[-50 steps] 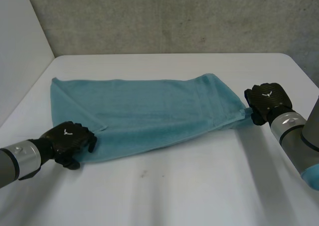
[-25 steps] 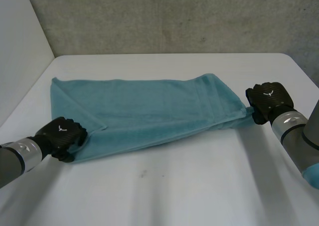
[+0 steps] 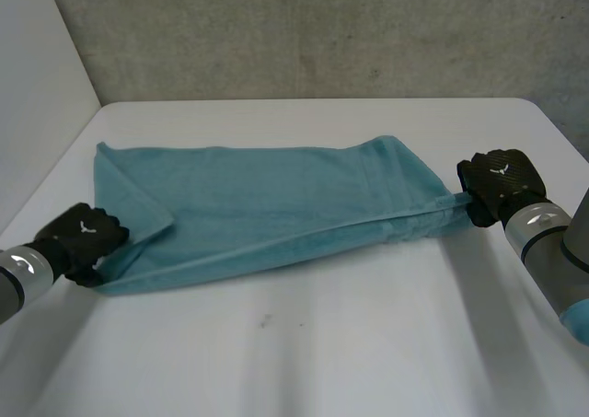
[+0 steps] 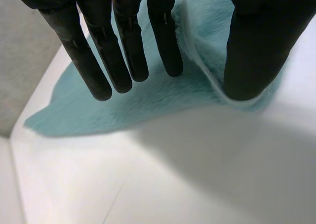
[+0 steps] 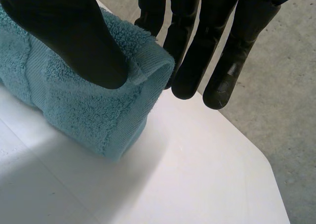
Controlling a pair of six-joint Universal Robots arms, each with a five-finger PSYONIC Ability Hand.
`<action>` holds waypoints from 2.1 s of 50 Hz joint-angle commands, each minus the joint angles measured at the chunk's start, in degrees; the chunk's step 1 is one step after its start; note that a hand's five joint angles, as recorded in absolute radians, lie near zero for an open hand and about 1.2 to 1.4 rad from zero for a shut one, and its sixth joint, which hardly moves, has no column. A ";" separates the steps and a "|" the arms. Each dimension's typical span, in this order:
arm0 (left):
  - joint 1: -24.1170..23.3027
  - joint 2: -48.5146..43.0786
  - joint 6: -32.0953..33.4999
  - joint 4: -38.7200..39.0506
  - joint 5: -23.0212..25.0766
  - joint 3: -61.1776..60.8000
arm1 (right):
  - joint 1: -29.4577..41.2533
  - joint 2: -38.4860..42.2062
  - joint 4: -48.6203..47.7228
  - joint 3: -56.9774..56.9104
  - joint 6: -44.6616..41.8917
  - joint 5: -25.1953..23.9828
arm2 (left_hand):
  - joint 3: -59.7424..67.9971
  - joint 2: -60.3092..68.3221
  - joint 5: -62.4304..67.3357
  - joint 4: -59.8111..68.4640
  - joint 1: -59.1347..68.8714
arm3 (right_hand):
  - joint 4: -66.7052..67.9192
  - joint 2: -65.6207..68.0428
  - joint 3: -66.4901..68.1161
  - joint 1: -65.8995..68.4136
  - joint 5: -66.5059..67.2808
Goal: Fold the laundry
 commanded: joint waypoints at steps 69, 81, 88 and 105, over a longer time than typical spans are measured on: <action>8.66 -1.17 28.35 -17.29 22.33 -2.80 | 0.52 1.87 0.09 0.45 -1.71 0.00 | -8.86 -8.43 -9.24 -8.30 -8.85 | 11.66 12.51 12.26 24.18 13.59; 9.54 -2.23 28.79 -14.30 21.80 -2.44 | 0.60 1.87 0.09 0.36 -1.71 0.00 | -4.48 -4.06 -4.86 -3.92 -4.47 | 11.66 12.51 12.26 24.18 13.59; 8.93 -3.28 28.62 -12.72 21.45 -2.71 | 0.60 1.87 0.09 0.36 -1.62 0.00 | -4.14 -3.72 -4.52 -3.58 -4.13 | 11.66 12.51 12.26 24.18 13.59; 8.40 -5.74 28.36 -12.63 21.63 -2.53 | 0.60 3.01 0.09 0.18 -1.71 0.00 | 20.54 20.96 20.15 21.10 20.54 | 11.66 12.51 12.26 24.18 13.59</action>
